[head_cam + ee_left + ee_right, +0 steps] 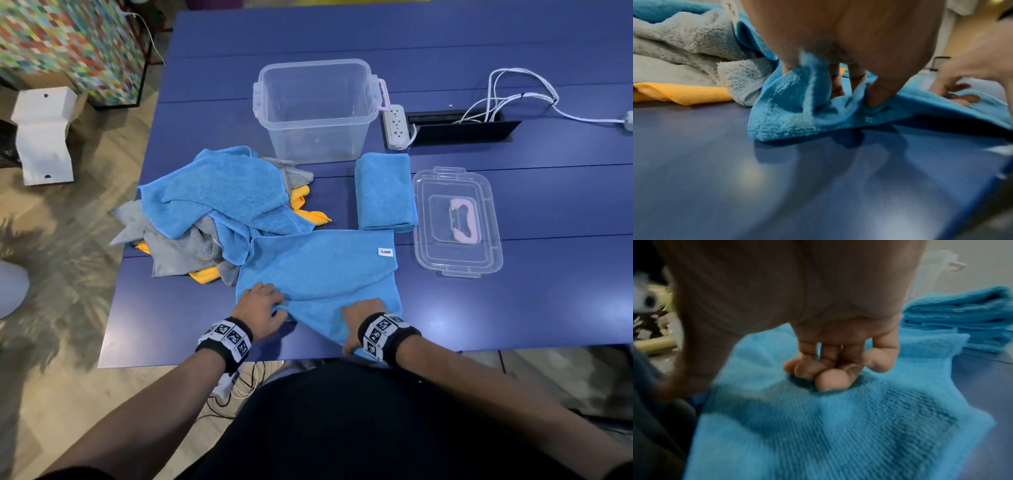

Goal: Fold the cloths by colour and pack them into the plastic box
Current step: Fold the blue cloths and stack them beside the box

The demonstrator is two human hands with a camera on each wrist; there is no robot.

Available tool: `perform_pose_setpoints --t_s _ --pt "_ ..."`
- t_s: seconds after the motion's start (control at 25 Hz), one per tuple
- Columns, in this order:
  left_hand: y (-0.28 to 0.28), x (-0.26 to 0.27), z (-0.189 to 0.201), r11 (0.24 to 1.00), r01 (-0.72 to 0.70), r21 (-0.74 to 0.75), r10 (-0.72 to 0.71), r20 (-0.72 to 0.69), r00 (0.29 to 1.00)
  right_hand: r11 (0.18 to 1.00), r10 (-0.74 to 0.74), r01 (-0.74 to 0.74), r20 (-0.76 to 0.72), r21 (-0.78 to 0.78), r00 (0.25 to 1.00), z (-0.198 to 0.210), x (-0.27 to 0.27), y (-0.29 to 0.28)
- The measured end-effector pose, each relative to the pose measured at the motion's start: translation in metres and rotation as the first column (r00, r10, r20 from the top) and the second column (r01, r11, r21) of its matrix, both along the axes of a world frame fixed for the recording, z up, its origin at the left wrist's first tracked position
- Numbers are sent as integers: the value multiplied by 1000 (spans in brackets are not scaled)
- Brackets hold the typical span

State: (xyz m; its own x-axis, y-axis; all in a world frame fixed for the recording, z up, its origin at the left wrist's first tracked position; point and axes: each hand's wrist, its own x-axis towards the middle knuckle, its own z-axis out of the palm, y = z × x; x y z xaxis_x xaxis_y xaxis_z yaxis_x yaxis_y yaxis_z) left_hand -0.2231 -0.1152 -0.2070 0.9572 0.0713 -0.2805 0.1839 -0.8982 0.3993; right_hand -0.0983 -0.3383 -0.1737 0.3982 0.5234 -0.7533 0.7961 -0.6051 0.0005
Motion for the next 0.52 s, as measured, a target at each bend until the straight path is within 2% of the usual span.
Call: perform_pose_setpoints --t_s 0.12,0.24,0.28,0.32,0.36,0.4,0.44,0.52 --pt "11 23 19 981 -168 -94 153 -145 978 992 -118 119 -41 36 992 5 13 -4" --pt "28 44 38 949 -266 -170 236 -181 955 921 -335 368 -229 123 914 19 50 -13" --pt "34 50 41 931 -313 -187 290 -143 946 848 -429 489 -275 206 860 22 64 -15" --pt "40 55 43 903 -377 -206 366 -90 926 724 -539 617 -306 309 785 24 77 -15" --pt "44 58 44 851 -460 -252 465 -41 884 555 -651 722 -325 413 686 26 88 -14" --pt "45 60 43 772 -550 -318 575 -20 818 391 -741 774 -329 497 586 27 96 -14" --pt "44 62 43 681 -628 -376 666 -37 745 286 -793 794 -332 537 510 26 103 -16" --pt "37 58 40 537 -723 -436 759 -124 639 216 -827 860 -383 462 413 22 105 -23"
